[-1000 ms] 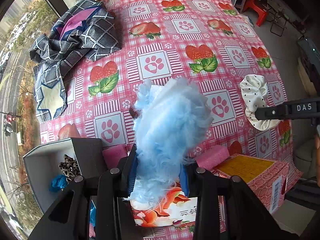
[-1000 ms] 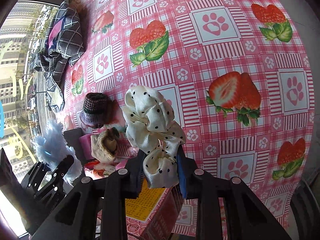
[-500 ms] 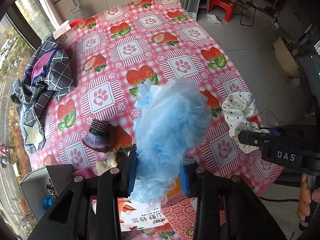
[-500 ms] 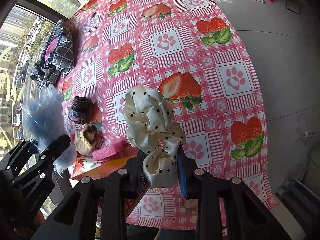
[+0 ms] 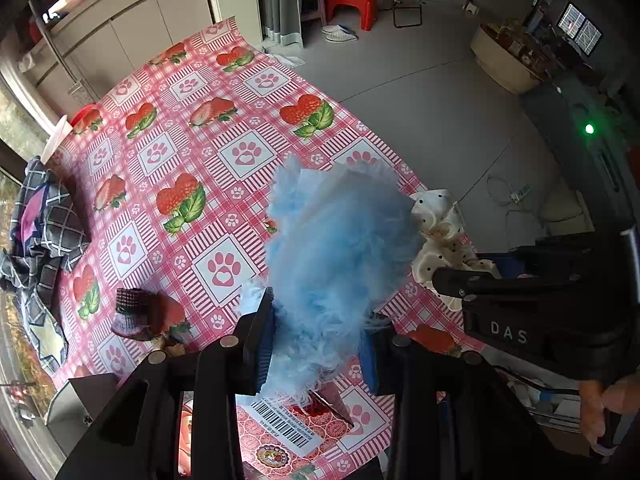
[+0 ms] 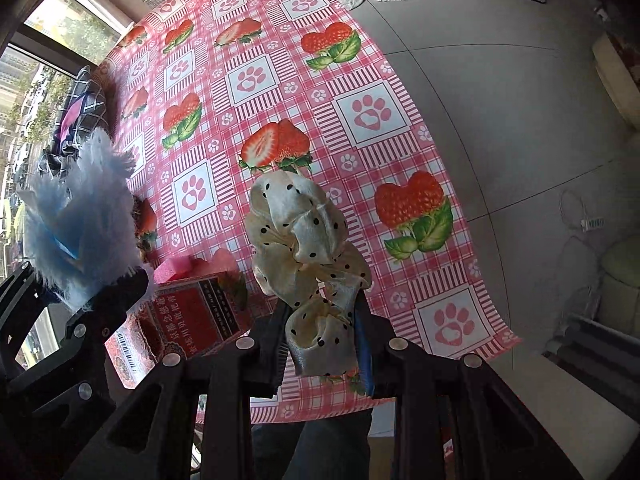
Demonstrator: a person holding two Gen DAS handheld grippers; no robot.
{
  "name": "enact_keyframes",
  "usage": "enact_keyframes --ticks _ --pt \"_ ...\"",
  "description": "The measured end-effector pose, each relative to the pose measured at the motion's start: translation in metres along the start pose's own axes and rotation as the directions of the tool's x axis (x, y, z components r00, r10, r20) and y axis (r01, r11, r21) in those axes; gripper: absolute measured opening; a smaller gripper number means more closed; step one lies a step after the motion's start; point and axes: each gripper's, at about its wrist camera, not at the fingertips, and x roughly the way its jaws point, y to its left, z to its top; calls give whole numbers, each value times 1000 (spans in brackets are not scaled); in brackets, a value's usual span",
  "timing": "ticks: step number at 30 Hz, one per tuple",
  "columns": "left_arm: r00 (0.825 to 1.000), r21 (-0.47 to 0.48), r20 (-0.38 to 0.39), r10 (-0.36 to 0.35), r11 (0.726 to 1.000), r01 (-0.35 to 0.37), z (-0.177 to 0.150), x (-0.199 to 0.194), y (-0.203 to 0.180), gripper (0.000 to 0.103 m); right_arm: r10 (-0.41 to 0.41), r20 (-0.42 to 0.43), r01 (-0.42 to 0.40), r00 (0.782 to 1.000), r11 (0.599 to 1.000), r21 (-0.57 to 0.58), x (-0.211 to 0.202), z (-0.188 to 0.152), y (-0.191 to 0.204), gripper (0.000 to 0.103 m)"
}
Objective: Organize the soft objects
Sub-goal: 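Lift both held items and swing both tools around above the table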
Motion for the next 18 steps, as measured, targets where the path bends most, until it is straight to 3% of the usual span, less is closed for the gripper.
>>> enact_keyframes --ticks 9,18 --pt "999 105 25 -47 994 44 -14 -12 -34 39 -22 5 22 1000 998 50 -8 -26 -15 30" --pt "988 185 -70 -140 971 150 -59 -12 -51 39 -36 -42 38 998 999 36 2 -55 -8 30"
